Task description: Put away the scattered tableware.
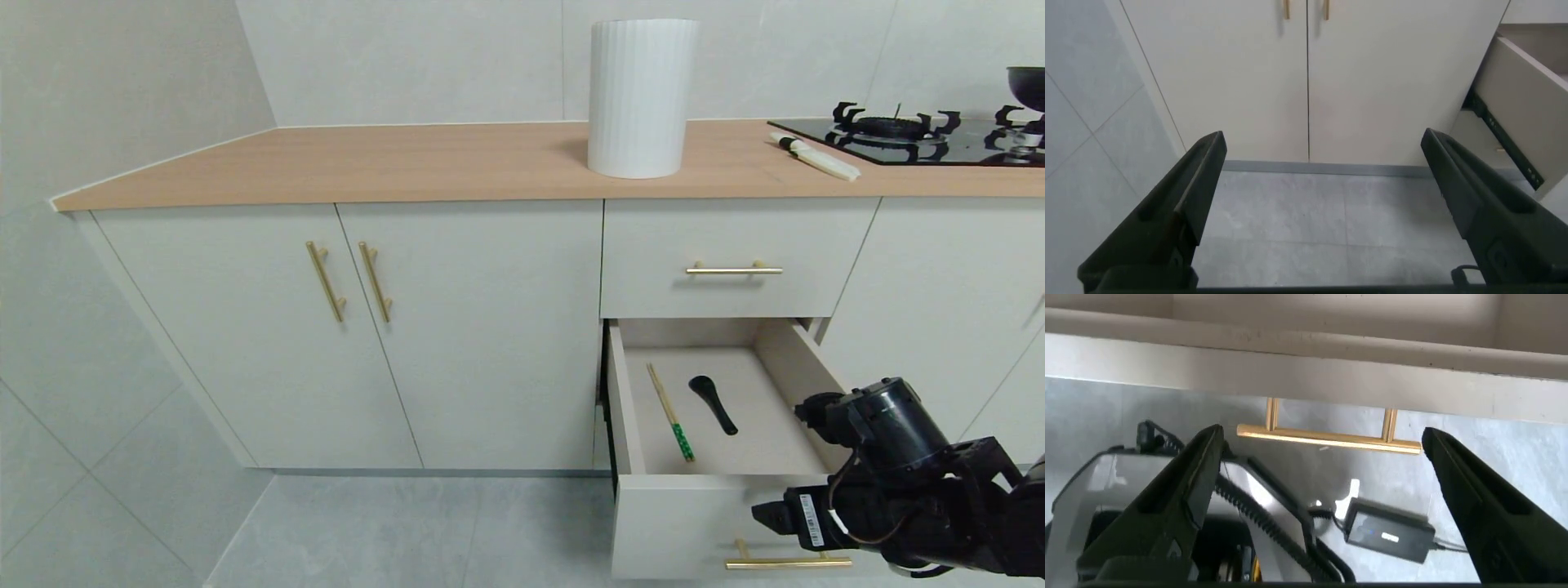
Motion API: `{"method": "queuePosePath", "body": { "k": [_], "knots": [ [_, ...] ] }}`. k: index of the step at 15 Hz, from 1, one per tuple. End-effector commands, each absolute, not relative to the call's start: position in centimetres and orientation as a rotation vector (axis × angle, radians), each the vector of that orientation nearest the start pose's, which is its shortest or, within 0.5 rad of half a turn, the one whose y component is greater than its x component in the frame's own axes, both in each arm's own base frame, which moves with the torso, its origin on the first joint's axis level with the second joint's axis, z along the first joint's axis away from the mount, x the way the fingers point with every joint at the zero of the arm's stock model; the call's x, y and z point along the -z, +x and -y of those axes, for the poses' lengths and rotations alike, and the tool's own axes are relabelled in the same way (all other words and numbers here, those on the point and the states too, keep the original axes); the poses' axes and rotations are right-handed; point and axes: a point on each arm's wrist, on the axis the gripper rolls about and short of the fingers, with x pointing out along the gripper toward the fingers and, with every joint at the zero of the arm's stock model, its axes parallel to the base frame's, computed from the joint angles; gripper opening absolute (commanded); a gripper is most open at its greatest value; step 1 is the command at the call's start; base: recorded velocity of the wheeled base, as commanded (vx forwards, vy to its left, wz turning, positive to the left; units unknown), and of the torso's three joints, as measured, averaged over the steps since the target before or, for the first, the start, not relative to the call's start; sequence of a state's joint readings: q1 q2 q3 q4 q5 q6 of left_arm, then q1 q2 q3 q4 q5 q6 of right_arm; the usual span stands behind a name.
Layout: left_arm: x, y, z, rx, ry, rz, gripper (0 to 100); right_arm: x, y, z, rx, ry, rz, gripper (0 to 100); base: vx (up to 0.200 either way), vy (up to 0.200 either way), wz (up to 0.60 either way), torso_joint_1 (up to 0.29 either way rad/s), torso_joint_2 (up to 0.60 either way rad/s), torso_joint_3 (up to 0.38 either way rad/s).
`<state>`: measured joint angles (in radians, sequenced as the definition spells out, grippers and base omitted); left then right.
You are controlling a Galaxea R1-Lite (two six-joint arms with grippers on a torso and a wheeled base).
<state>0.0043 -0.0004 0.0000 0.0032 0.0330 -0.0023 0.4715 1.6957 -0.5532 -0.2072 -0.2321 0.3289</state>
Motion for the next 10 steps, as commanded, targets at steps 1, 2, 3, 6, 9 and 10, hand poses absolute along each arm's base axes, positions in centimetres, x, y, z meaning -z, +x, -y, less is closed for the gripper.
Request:
{"method": "queuePosePath", "body": {
  "k": [1,2,3,6,9,10],
  "knots": [
    [-7.5,-2.3,-0.1,-0.038,-0.003,-0.003,100,-8.1,22.3,-10.4,-0.058,-0.015,-0.912,100,0.000,0.000,0.00,0.000,0.00,0.000],
    [-7.5,-2.3,-0.1,-0.038,-0.003,-0.003,100,-8.0,23.0,-10.3,-0.047,-0.007,-0.903,100,0.000,0.000,0.00,0.000,0.00,0.000],
    [-7.5,-2.3,-0.1,-0.038,-0.003,-0.003,100,-7.9,23.4,-10.2,-0.040,-0.001,-0.901,100,0.000,0.000,0.00,0.000,0.00,0.000],
    [-7.5,-2.3,-0.1,-0.038,-0.003,-0.003,100,-7.7,24.9,-10.2,-0.026,-0.002,-0.895,100,0.000,0.000,0.00,0.000,0.00,0.000],
    [-7.5,-2.3,-0.1,-0.038,-0.003,-0.003,100,-7.6,26.8,-10.6,-0.024,-0.005,-0.879,100,0.000,0.000,0.00,0.000,0.00,0.000],
    [-7.5,-2.3,-0.1,-0.038,-0.003,-0.003,100,-7.6,27.4,-10.5,-0.021,-0.011,-0.875,100,0.000,0.000,0.00,0.000,0.00,0.000]
  ]
}}
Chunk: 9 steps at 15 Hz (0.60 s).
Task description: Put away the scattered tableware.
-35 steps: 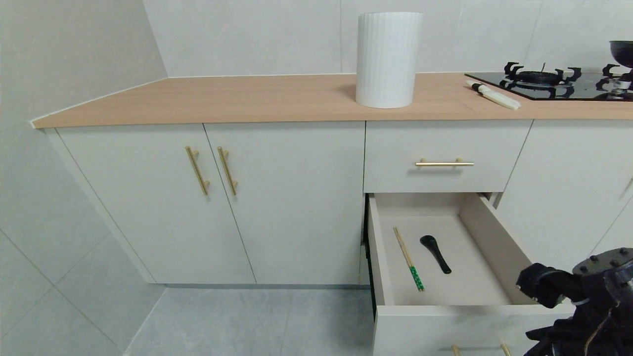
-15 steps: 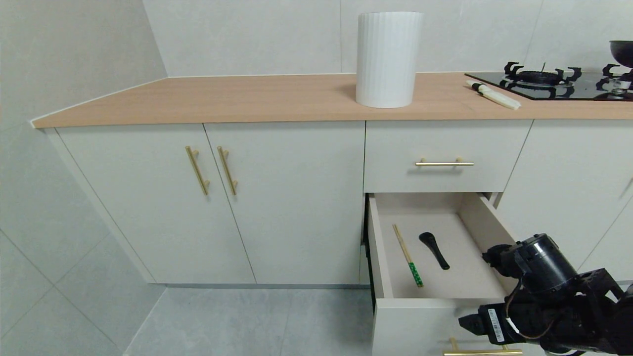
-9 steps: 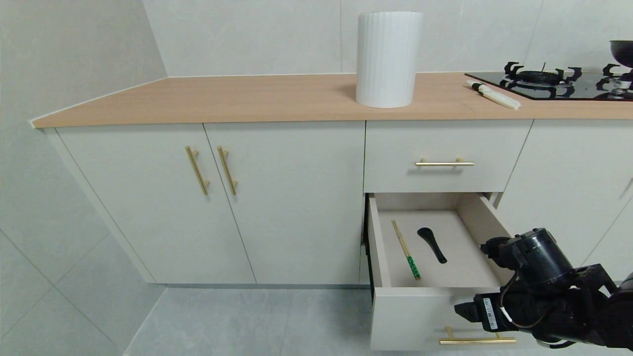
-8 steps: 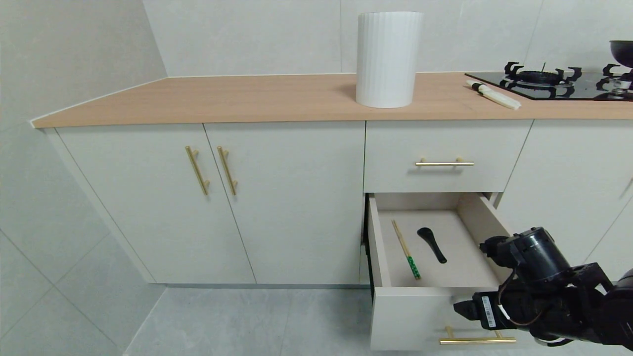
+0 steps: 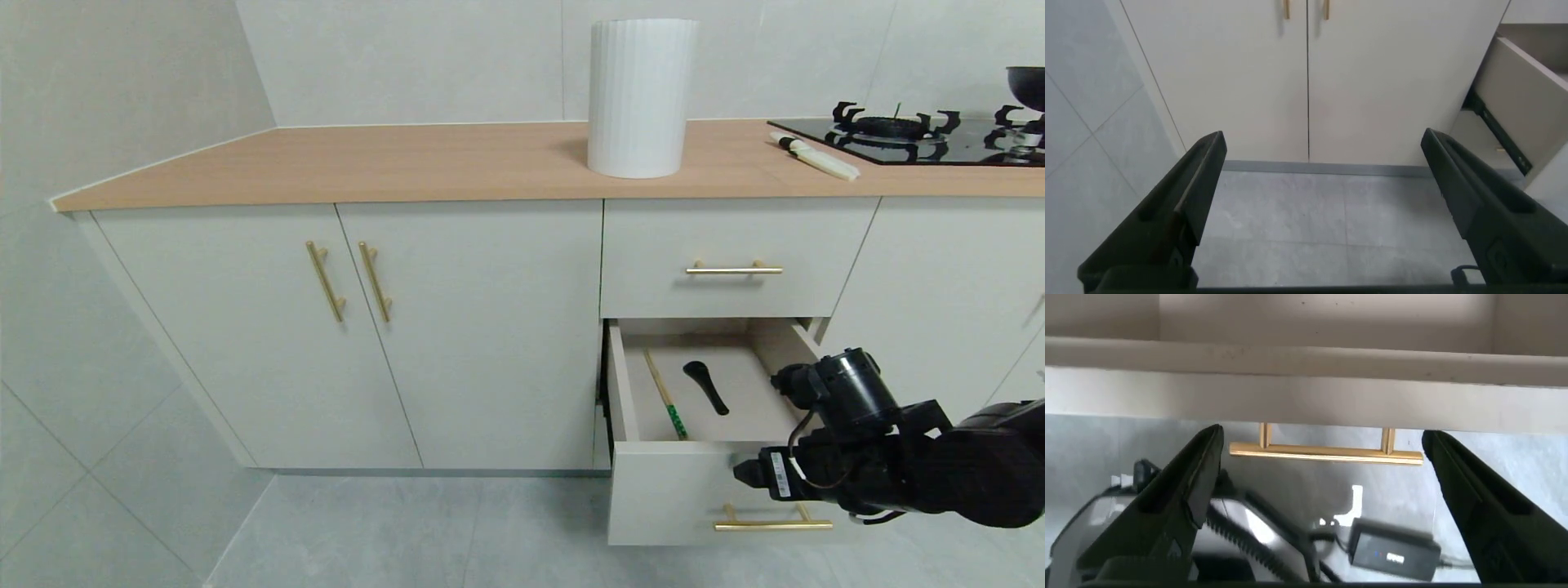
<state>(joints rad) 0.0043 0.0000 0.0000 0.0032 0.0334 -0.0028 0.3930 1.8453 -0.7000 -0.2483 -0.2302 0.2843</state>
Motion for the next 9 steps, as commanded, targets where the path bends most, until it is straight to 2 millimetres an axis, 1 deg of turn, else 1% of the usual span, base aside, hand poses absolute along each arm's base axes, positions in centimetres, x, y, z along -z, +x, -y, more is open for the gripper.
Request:
{"method": "queuePosePath", "body": {
  "k": [1,3,4,9],
  "knots": [
    [-7.5,-2.3,-0.1,-0.038,-0.003,-0.003,100,-7.6,28.2,-10.7,-0.023,-0.015,-0.863,100,0.000,0.000,0.00,0.000,0.00,0.000],
    [-7.5,-2.3,-0.1,-0.038,-0.003,-0.003,100,-7.5,29.7,-10.8,-0.011,-0.005,-0.851,100,0.000,0.000,0.00,0.000,0.00,0.000],
    [-7.5,-2.3,-0.1,-0.038,-0.003,-0.003,100,-7.4,30.0,-10.9,-0.010,-0.004,-0.849,100,0.000,0.000,0.00,0.000,0.00,0.000],
    [-7.5,-2.3,-0.1,-0.038,-0.003,-0.003,100,-7.5,33.1,-11.0,-0.004,-0.008,-0.804,100,0.000,0.000,0.00,0.000,0.00,0.000]
  ]
}}
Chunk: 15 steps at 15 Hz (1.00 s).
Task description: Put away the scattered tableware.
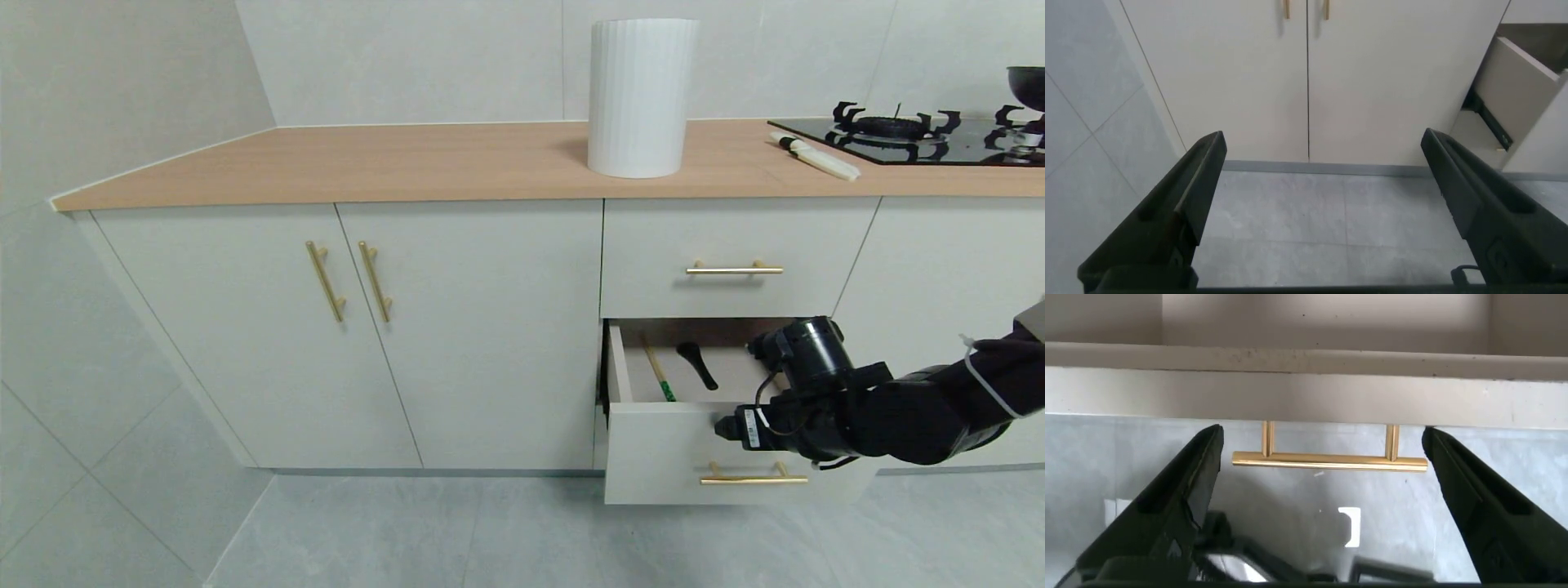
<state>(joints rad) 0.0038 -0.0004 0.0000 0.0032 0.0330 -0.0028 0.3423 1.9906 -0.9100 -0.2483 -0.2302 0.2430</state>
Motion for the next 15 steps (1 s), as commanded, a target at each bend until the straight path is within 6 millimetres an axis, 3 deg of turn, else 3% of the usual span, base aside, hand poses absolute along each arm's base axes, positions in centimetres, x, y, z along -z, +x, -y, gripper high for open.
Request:
{"method": "queuePosePath", "body": {
  "k": [1,15],
  "knots": [
    [-7.5,-2.3,-0.1,-0.038,-0.003,-0.003,100,-7.6,33.6,-11.2,-0.008,-0.012,-0.794,100,0.000,0.000,0.00,0.000,0.00,0.000],
    [-7.5,-2.3,-0.1,-0.038,-0.003,-0.003,100,-6.9,41.7,-13.1,-0.017,0.006,-0.663,100,0.000,0.000,0.00,0.000,0.00,0.000]
  ]
}}
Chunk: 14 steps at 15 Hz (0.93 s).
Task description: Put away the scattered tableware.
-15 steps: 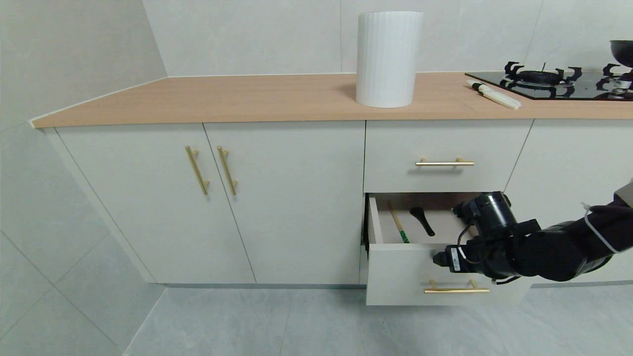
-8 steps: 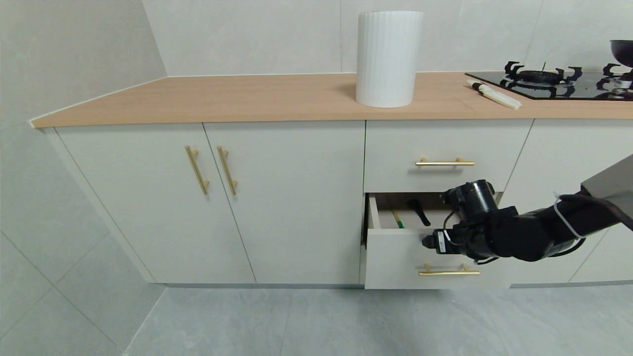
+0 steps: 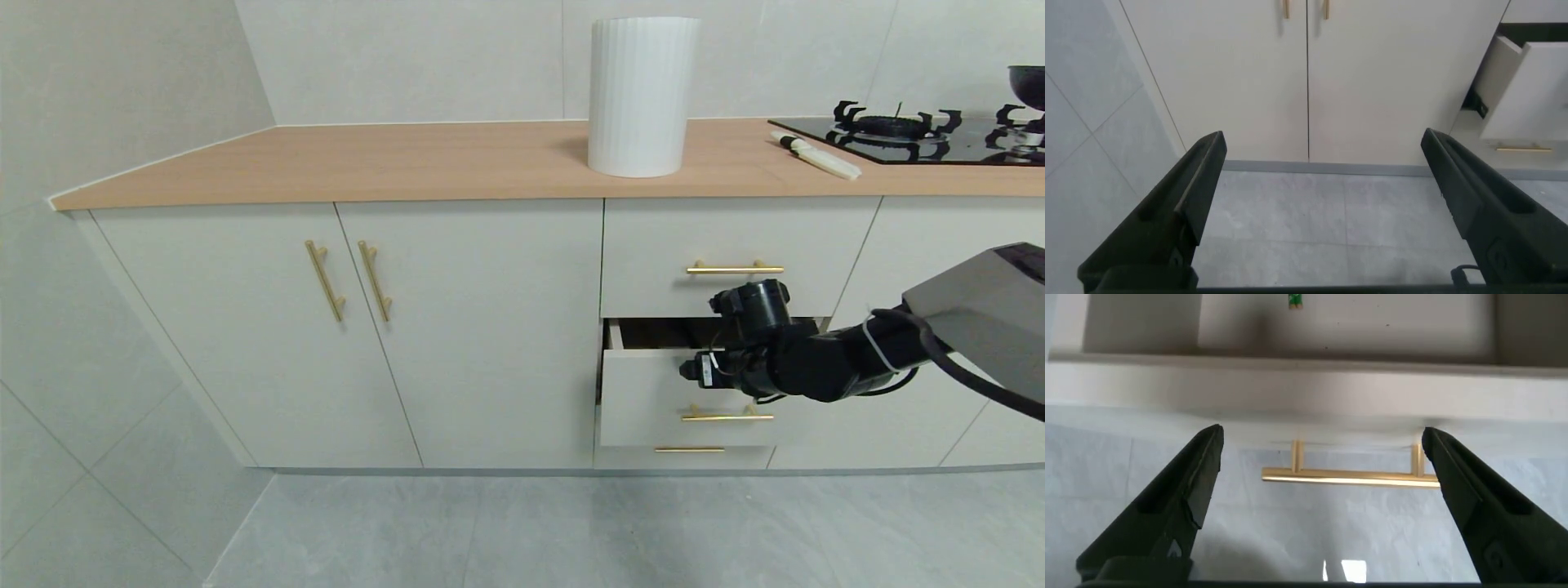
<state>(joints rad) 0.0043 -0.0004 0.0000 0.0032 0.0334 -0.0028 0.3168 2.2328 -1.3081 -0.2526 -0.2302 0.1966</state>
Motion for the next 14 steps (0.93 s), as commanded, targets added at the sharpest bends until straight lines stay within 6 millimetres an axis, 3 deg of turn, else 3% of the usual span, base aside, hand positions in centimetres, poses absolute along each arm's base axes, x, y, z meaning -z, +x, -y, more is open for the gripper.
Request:
{"method": "queuePosePath", "body": {
  "k": [1,14],
  "knots": [
    [-7.5,-2.3,-0.1,-0.038,-0.003,-0.003,100,-6.7,42.0,-13.1,-0.016,0.009,-0.656,100,0.000,0.000,0.00,0.000,0.00,0.000],
    [-7.5,-2.3,-0.1,-0.038,-0.003,-0.003,100,-3.9,46.7,-10.6,0.100,0.086,-0.415,100,0.000,0.000,0.00,0.000,0.00,0.000]
  ]
}}
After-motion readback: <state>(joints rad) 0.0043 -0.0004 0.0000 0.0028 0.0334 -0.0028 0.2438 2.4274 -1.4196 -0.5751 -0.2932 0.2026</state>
